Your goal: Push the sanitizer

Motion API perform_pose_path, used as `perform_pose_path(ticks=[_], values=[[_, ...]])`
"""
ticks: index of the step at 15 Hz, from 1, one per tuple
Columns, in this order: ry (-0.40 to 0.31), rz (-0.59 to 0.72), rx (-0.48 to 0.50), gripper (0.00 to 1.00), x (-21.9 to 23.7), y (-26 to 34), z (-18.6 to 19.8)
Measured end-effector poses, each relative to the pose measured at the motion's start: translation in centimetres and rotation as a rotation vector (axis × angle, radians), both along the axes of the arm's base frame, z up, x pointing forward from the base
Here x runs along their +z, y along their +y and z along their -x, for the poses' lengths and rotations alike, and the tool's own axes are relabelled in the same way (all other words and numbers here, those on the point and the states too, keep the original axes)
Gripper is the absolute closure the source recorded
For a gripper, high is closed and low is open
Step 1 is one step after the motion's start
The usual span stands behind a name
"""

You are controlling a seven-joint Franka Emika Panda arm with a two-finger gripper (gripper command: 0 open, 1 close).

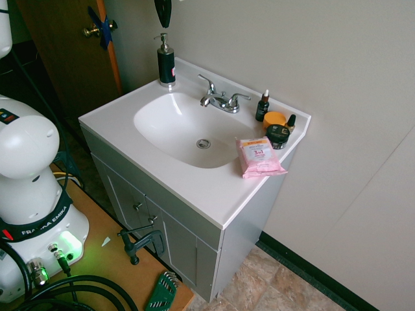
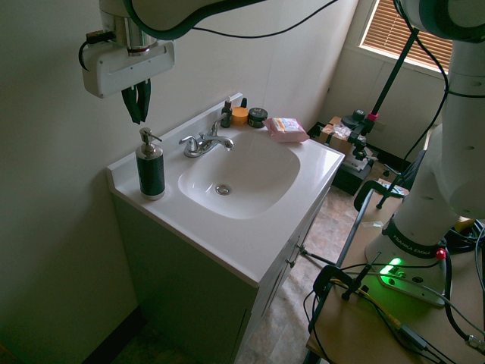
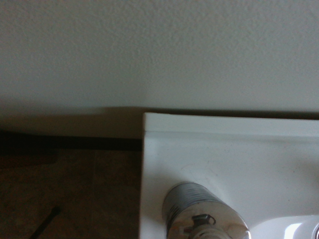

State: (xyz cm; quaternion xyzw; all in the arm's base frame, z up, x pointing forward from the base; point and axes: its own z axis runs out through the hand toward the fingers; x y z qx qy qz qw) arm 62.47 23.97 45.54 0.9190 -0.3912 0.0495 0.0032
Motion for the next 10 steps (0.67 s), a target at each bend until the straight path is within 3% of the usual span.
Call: perform_pose_path(ticks=[10], values=[[0.013,0.008,0.008,1.00,-1.5,0.0,1.5]])
